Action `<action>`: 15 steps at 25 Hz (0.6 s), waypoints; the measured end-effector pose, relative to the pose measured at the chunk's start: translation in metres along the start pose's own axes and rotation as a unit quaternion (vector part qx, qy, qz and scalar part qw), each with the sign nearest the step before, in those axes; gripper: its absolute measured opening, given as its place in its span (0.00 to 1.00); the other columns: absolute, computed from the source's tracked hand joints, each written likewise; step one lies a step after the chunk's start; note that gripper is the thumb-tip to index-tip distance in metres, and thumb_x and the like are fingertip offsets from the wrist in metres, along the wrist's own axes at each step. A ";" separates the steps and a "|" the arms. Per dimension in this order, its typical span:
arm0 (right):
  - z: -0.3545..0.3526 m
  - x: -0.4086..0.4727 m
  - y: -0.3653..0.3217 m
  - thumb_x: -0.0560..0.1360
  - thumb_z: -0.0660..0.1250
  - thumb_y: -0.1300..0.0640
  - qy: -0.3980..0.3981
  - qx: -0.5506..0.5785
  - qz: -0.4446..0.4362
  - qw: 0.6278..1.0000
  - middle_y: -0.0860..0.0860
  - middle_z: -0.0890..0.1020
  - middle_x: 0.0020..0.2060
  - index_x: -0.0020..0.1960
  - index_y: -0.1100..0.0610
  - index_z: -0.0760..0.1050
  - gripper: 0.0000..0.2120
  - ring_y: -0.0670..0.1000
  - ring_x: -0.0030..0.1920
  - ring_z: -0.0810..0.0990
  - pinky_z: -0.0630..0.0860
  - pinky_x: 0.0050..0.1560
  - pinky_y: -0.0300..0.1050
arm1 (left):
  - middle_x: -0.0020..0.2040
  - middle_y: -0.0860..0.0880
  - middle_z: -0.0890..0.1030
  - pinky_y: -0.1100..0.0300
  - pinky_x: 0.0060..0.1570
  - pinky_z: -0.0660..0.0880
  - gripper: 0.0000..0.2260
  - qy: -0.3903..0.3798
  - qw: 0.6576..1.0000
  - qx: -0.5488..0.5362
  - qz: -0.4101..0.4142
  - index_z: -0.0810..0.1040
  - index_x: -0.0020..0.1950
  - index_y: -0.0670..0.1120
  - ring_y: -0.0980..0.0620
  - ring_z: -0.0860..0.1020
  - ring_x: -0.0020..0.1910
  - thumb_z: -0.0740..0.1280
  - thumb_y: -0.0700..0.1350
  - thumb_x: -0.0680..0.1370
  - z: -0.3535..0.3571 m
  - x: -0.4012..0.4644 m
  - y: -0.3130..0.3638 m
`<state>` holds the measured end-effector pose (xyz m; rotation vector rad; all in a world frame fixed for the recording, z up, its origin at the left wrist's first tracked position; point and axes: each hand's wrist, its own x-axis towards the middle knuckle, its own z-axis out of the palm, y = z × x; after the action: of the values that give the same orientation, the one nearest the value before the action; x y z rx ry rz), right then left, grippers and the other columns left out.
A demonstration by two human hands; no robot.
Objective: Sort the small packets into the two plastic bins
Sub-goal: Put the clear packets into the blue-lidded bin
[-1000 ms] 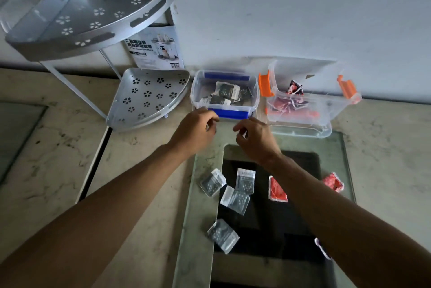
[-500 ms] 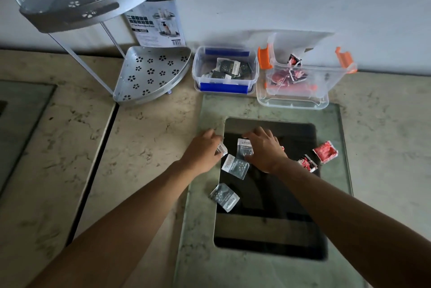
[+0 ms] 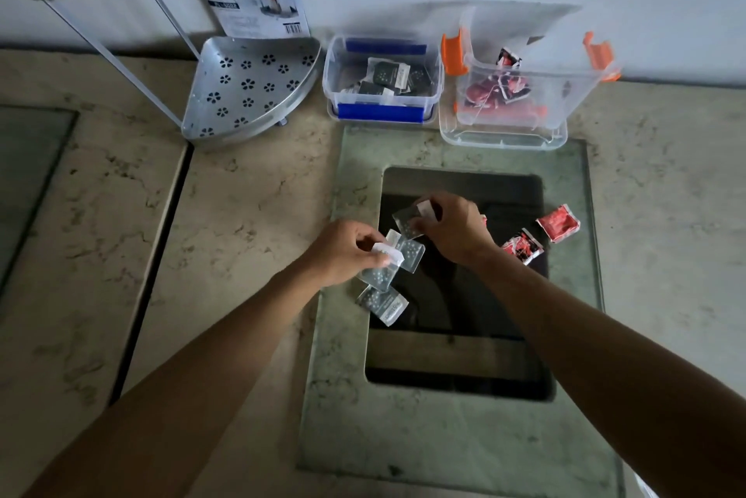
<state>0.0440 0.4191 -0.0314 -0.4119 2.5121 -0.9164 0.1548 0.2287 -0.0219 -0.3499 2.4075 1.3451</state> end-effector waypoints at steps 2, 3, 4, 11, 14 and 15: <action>0.008 -0.011 -0.001 0.71 0.76 0.53 -0.072 -0.013 -0.004 0.997 0.52 0.84 0.51 0.62 0.53 0.78 0.20 0.51 0.49 0.82 0.76 0.46 0.42 | 0.43 0.55 0.86 0.61 0.40 0.78 0.09 -0.033 0.997 0.066 -0.004 0.85 0.48 0.52 0.58 0.83 0.40 0.77 0.49 0.70 0.017 -0.012 -0.006; 0.013 -0.016 -0.001 0.71 0.76 0.54 -0.100 -0.036 -0.008 0.994 0.53 0.84 0.54 0.66 0.54 0.76 0.24 0.52 0.52 0.82 0.77 0.49 0.44 | 0.43 0.55 0.85 0.59 0.39 0.76 0.08 -0.035 0.995 0.093 -0.001 0.85 0.48 0.52 0.58 0.82 0.40 0.76 0.48 0.69 0.025 -0.016 -0.010; 0.017 -0.021 0.000 0.71 0.77 0.54 -0.111 -0.060 -0.015 0.992 0.55 0.83 0.56 0.67 0.55 0.75 0.27 0.54 0.54 0.81 0.78 0.52 0.46 | 0.43 0.55 0.84 0.60 0.40 0.73 0.09 -0.032 0.993 0.115 0.009 0.85 0.49 0.52 0.58 0.80 0.40 0.76 0.47 0.70 0.032 -0.018 -0.013; 0.028 -0.033 0.003 0.70 0.76 0.55 -0.055 -0.112 -0.053 0.991 0.55 0.75 0.57 0.58 0.54 0.76 0.19 0.55 0.58 0.74 0.75 0.58 0.49 | 0.57 0.48 0.74 0.58 0.58 0.70 0.18 -0.029 0.951 0.279 0.132 0.79 0.63 0.45 0.51 0.71 0.59 0.72 0.50 0.76 0.043 -0.034 -0.029; 0.028 -0.036 -0.001 0.71 0.75 0.57 -0.083 -0.059 -0.023 0.995 0.54 0.81 0.53 0.58 0.54 0.74 0.18 0.53 0.49 0.81 0.82 0.47 0.53 | 0.56 0.48 0.73 0.60 0.54 0.68 0.13 -0.040 0.950 0.281 0.129 0.78 0.57 0.45 0.51 0.70 0.58 0.72 0.48 0.75 0.042 -0.035 -0.026; 0.029 -0.038 -0.001 0.71 0.75 0.57 -0.089 -0.029 -0.007 0.996 0.53 0.82 0.52 0.59 0.54 0.74 0.18 0.52 0.47 0.82 0.83 0.45 0.52 | 0.55 0.48 0.72 0.62 0.51 0.67 0.10 -0.040 0.954 0.273 0.120 0.76 0.53 0.46 0.52 0.70 0.56 0.73 0.47 0.75 0.040 -0.035 -0.024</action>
<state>0.0907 0.4187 -0.0395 -0.5077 2.3804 -0.7776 0.2037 0.2521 -0.0447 0.1479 2.6822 0.7004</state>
